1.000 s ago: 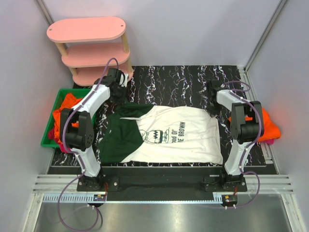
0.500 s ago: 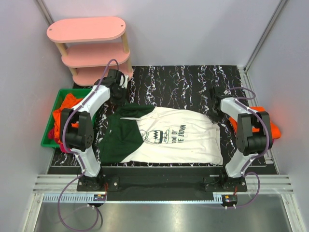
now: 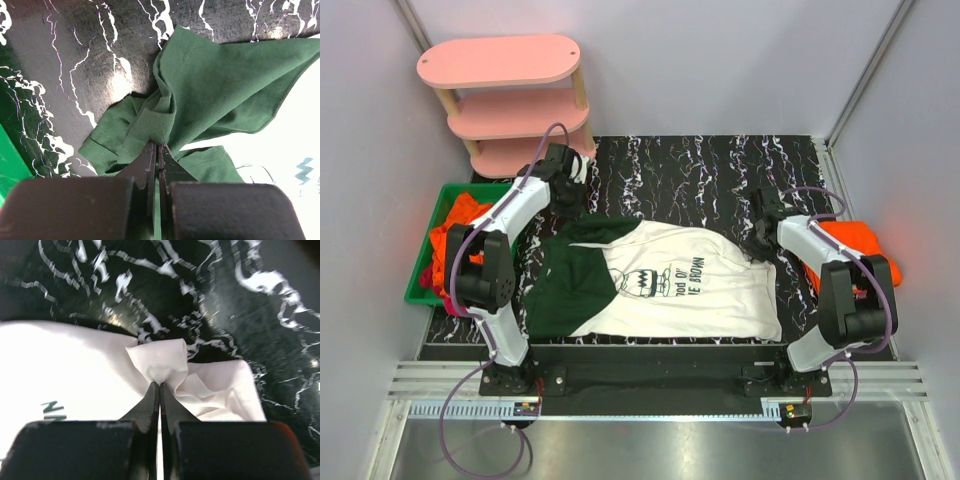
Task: Fold and stack the t-shirts
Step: Grap the side of the flattened tshirt furthest away from the robot with both arms
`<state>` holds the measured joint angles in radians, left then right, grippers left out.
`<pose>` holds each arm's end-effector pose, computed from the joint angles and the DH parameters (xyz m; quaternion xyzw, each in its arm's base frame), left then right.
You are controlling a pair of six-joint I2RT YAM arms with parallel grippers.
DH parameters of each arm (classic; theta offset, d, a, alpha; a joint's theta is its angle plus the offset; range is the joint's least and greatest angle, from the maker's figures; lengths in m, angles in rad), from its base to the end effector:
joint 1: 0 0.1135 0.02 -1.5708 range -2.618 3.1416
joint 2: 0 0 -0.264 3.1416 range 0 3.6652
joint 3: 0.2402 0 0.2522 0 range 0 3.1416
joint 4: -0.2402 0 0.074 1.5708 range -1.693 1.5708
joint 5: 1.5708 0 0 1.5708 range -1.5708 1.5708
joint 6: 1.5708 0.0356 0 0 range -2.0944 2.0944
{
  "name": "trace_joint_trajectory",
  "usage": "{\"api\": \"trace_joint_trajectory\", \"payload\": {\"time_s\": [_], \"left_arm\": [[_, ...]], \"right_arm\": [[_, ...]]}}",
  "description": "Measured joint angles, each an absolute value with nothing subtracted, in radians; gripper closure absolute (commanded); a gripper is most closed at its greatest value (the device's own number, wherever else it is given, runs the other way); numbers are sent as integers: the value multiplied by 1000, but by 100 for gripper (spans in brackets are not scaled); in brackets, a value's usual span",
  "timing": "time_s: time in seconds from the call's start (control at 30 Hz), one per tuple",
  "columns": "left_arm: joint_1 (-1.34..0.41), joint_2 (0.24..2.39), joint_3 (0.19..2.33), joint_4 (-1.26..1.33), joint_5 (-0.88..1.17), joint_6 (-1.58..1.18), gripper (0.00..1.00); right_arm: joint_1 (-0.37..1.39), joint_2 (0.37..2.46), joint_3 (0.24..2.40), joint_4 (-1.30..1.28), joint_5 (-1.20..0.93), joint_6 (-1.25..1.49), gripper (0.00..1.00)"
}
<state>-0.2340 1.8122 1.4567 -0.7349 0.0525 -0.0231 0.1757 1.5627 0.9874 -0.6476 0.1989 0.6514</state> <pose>0.3734 -0.0909 0.2437 0.1084 0.9649 -0.0558 0.2326 0.2899 0.0443 0.1922 0.2476 0.9484 -0.0203 0.1970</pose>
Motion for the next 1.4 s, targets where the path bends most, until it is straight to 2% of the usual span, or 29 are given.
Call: {"api": "trace_joint_trajectory", "payload": {"time_s": [0.17,0.23,0.27,0.4,0.47,0.73,1.4], "left_arm": [[-234,1813,1457,-735,52,-23,100],[-235,1812,1457,-735,52,-23,100],[-235,1812,1457,-735,52,-23,100],[-235,1813,1447,-735,52,-23,100],[-235,1813,1443,-738,52,-23,100],[-238,1813,1439,-739,52,-24,100],[-241,1816,1439,-739,52,-23,100]], "right_arm": [[190,1563,976,-652,143,648,100],[191,1563,966,-656,136,649,92],[191,1563,962,-657,135,651,79],[191,1556,960,-665,146,669,66],[191,1545,963,-669,162,672,62],[192,1555,1046,-668,262,675,61],[119,1776,1087,-632,411,712,62]]}}
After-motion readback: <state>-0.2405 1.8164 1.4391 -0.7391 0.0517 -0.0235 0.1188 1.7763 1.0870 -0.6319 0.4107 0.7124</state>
